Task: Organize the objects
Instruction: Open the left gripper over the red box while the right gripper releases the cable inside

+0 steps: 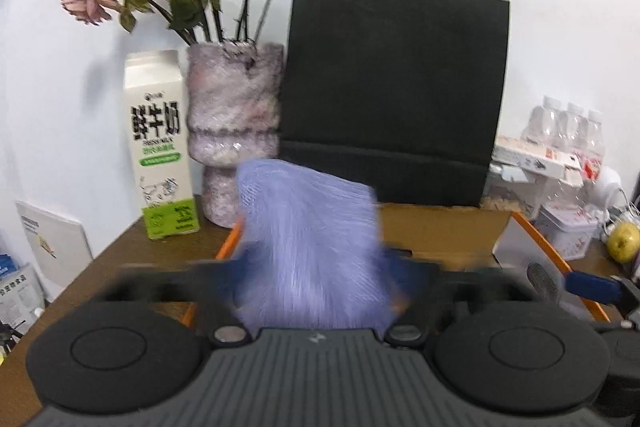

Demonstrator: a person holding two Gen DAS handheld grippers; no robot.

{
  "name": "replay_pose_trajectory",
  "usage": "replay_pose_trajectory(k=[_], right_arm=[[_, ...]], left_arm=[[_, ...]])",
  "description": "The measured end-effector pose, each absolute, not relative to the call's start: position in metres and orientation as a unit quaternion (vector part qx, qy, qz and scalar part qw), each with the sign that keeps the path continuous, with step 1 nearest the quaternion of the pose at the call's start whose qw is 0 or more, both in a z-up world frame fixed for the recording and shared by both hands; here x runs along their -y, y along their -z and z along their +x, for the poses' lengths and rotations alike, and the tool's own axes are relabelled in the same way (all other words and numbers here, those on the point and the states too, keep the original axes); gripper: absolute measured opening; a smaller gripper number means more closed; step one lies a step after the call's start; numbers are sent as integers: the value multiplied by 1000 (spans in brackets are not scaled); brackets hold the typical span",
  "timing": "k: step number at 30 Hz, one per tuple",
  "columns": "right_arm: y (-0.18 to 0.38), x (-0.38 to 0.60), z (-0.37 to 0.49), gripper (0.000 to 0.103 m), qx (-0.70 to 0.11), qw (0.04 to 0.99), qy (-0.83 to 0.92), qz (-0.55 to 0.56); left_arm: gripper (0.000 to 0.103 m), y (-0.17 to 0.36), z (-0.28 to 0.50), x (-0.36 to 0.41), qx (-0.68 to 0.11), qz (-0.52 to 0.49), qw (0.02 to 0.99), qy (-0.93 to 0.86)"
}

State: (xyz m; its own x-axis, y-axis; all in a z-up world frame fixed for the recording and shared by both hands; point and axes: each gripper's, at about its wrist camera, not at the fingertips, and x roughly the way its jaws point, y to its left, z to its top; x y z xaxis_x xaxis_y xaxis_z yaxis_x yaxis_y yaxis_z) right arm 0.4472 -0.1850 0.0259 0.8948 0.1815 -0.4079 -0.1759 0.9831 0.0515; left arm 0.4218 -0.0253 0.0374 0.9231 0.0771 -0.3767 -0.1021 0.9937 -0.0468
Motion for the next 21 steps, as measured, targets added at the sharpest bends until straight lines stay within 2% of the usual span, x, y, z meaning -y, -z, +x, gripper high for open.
replay_pose_trajectory(k=[21], right_arm=[[-47, 187, 432, 103, -196, 977, -79, 8]], left_arm=[[103, -53, 405, 25, -170, -39, 983, -58]])
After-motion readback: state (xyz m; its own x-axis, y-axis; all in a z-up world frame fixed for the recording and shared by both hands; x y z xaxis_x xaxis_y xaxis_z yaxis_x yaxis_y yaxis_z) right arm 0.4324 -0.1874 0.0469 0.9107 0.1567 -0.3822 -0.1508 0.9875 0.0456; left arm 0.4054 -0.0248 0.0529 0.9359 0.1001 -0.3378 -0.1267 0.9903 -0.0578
